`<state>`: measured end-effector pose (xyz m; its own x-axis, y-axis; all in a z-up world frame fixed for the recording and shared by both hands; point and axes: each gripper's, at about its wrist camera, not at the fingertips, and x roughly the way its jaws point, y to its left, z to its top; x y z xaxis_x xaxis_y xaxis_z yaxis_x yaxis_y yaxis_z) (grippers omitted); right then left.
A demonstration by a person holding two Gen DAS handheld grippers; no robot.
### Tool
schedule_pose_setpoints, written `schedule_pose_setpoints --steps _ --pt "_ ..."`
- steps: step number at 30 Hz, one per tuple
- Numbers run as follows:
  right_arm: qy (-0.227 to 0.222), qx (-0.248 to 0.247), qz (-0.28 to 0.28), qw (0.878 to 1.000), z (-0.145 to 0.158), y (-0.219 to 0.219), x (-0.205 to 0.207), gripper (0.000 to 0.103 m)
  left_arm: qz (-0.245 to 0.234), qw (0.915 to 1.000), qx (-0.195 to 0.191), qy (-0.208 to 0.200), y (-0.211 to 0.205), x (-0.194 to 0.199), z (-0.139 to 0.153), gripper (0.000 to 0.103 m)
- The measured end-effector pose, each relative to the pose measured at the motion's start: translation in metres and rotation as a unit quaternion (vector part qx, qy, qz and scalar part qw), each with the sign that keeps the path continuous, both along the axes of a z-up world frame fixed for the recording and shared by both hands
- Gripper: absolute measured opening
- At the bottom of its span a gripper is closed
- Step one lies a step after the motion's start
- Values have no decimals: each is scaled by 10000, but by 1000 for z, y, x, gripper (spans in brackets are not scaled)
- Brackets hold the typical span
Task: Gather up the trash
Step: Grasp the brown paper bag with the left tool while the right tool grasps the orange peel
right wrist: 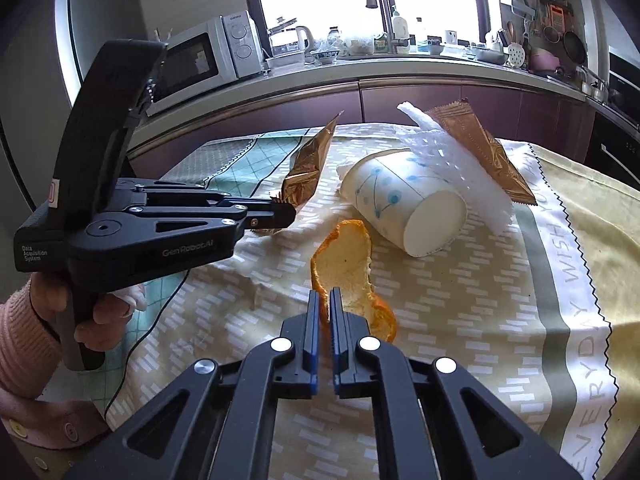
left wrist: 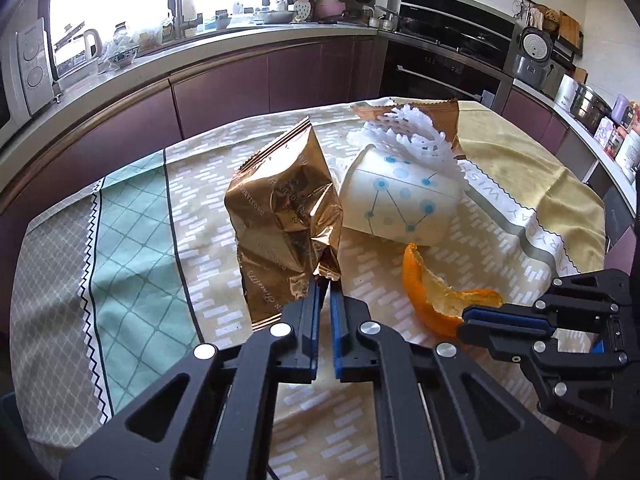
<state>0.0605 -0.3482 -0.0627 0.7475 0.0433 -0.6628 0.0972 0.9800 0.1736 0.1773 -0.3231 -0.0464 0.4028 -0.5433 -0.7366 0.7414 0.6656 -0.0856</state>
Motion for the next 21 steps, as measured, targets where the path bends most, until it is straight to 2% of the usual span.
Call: schedule_pose_setpoints --steps 10,21 --pt "-362 618 208 9972 16 6 -4 3 162 9959 -851 260 81 -8 34 5" --pt "-709 1338 602 9866 35 24 1 3 602 9914 -1132 250 178 -21 43 5"
